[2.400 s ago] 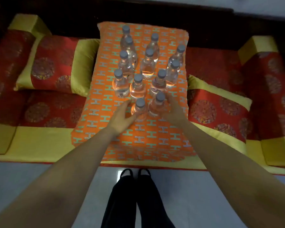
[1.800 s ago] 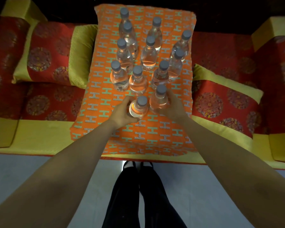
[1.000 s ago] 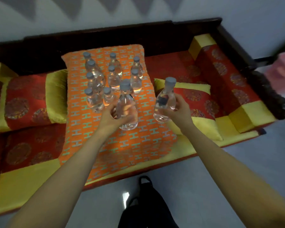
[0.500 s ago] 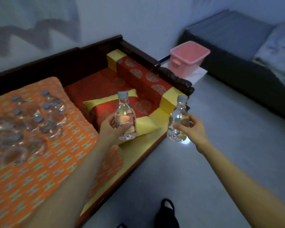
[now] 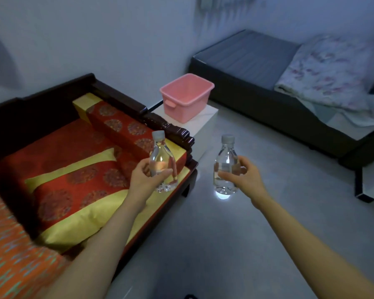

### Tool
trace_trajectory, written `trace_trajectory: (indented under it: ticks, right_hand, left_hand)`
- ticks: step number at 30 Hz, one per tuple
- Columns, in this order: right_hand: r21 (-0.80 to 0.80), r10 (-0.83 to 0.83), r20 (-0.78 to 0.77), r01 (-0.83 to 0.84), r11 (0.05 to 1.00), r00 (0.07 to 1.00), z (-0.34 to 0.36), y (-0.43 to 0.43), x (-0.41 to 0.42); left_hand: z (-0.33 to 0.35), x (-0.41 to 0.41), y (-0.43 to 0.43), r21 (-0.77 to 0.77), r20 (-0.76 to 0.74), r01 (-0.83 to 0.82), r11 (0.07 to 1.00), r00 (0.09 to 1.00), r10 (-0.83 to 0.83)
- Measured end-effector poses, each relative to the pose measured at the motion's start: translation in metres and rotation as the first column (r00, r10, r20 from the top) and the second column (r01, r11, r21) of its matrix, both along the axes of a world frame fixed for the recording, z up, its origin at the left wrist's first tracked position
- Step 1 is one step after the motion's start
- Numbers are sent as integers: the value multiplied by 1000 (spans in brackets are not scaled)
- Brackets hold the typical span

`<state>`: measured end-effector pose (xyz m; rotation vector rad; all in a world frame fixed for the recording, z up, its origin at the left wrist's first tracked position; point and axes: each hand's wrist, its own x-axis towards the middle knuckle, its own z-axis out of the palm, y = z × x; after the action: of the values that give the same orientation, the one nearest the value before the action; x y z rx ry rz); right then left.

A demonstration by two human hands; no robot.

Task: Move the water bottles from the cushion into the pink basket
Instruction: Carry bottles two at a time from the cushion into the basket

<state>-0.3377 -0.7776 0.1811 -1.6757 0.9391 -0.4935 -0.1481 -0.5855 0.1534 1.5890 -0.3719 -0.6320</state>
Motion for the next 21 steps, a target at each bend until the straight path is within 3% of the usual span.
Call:
trace_trajectory:
  ticks: [12, 21]
  right_hand:
    - [-22, -31, 5, 31, 999, 1000, -7, -202, 23]
    - [-54, 31, -39, -33, 998, 999, -9, -368, 85]
  left_hand:
    - [-2, 36, -191, 64, 118, -51, 997, 992, 43]
    - [-16, 89, -343, 65, 98, -120, 991, 989, 113]
